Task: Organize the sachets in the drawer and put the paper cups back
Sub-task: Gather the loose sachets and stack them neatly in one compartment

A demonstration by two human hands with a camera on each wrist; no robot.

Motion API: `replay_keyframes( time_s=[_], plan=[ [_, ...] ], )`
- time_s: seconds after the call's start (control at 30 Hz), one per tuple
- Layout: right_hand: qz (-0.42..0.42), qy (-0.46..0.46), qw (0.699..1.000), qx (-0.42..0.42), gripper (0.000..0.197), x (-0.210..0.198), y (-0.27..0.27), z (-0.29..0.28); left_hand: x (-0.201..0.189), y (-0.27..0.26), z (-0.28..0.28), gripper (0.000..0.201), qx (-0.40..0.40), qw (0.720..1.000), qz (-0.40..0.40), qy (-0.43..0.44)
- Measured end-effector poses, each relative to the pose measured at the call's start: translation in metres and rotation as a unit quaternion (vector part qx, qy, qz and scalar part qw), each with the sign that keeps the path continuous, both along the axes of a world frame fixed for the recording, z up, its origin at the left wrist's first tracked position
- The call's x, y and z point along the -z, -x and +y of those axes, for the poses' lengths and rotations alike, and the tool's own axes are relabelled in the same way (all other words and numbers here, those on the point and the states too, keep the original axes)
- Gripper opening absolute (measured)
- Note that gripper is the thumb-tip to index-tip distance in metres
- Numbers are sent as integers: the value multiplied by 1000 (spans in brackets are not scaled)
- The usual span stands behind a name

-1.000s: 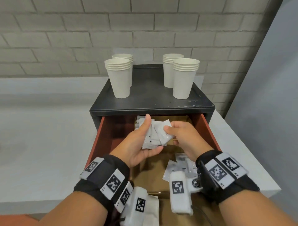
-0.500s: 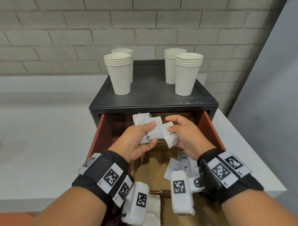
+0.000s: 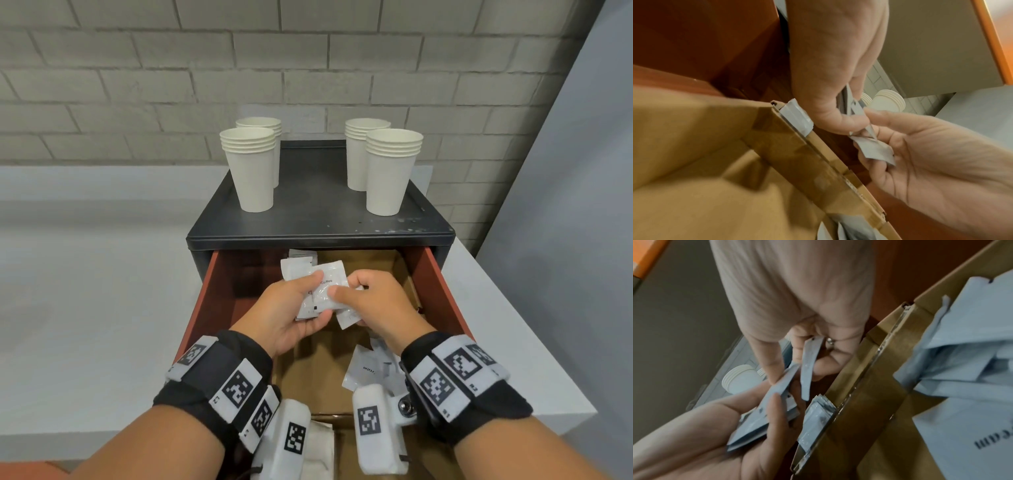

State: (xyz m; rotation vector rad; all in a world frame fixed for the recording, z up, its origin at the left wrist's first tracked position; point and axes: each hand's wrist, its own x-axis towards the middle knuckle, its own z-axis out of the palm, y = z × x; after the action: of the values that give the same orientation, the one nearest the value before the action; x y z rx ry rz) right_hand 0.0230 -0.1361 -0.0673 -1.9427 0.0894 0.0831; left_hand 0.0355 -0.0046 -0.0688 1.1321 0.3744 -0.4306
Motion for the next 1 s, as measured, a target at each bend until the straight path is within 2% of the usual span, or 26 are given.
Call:
replay_keyframes(
  time_s=[0.2, 0.3, 0.4, 0.53, 0.63, 0.83, 0.93, 1.0],
  plan=[
    [-46, -5, 996, 74, 23, 1, -9, -13, 1, -4, 1, 38, -9, 1000, 5, 15],
    [-41, 14, 993, 113, 32, 5, -9, -16, 1, -6, 5, 32, -59, 998, 6, 3],
    [-25, 33, 995, 94, 25, 9, -7, -14, 3, -7, 10, 29, -98, 995, 8, -9],
    [-79, 86, 991, 70, 19, 5, -2, -5, 4, -3, 5, 36, -41, 999, 34, -7],
    [-108, 80, 991, 27, 21, -2, 0, 4, -1, 2, -2, 38, 5, 997, 61, 41],
    [-68, 56, 995, 38, 24, -8, -6, 14, -4, 5, -2, 56, 36, 991, 58, 118],
    [-69, 61, 995, 42, 22, -10, -6, 14, -7, 7, -3, 50, 35, 989, 51, 133],
    [-65, 54, 995, 54, 13, -13, -7, 12, -8, 10, -2, 39, 29, 989, 48, 139]
  ],
)
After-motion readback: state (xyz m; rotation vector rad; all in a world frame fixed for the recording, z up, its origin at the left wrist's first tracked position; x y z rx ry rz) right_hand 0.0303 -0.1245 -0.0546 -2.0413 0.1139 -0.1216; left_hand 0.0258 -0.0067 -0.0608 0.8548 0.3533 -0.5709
